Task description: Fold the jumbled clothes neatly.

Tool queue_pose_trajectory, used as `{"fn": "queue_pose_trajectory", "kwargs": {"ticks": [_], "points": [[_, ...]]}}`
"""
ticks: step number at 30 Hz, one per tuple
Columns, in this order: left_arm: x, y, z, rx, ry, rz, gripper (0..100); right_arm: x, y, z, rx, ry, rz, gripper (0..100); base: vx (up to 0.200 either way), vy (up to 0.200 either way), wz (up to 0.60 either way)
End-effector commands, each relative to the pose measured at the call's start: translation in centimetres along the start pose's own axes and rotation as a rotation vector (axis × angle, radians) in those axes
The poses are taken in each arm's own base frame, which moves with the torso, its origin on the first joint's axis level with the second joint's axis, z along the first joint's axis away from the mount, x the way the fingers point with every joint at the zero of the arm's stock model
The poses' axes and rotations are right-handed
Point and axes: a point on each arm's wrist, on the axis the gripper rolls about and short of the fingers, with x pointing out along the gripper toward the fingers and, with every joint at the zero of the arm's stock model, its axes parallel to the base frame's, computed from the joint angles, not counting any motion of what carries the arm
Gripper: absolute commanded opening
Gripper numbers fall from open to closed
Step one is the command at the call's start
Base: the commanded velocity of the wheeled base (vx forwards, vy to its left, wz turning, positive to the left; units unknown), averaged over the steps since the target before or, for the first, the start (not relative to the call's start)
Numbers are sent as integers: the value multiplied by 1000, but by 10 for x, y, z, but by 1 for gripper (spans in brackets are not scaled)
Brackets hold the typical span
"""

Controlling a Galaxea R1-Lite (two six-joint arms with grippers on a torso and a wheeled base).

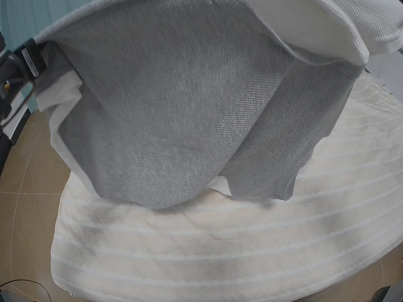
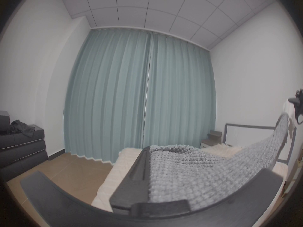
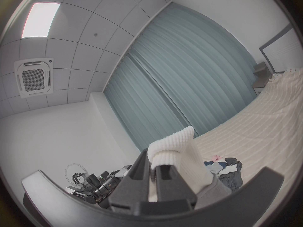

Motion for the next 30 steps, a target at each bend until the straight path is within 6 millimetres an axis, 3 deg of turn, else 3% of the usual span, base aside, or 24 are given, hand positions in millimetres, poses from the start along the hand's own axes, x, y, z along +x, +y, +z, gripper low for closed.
{"fn": "queue_pose_trajectory", "kwargs": {"ticks": [1, 7, 11, 16, 24, 30], "points": [[-1, 7, 49, 10, -115, 19, 0, -11, 11, 18, -33, -54, 44, 0, 0, 0, 0], [-1, 9, 74, 26, -183, 30, 0, -16, 20, 35, -40, -97, 71, 0, 0, 0, 0], [-2, 10, 72, 46, -141, 33, 0, -18, 10, 14, -29, -5, 32, 0, 0, 0, 0], [-2, 8, 54, 64, -90, 29, 0, -20, 1, -4, -18, 51, 2, 0, 0, 0, 0], [0, 10, 79, 35, -165, 43, 0, -23, 15, 22, -29, -33, 44, 0, 0, 0, 0], [-4, 12, 87, 24, -189, 54, 0, -25, 16, 29, -45, -64, 34, 0, 0, 0, 0]]}}
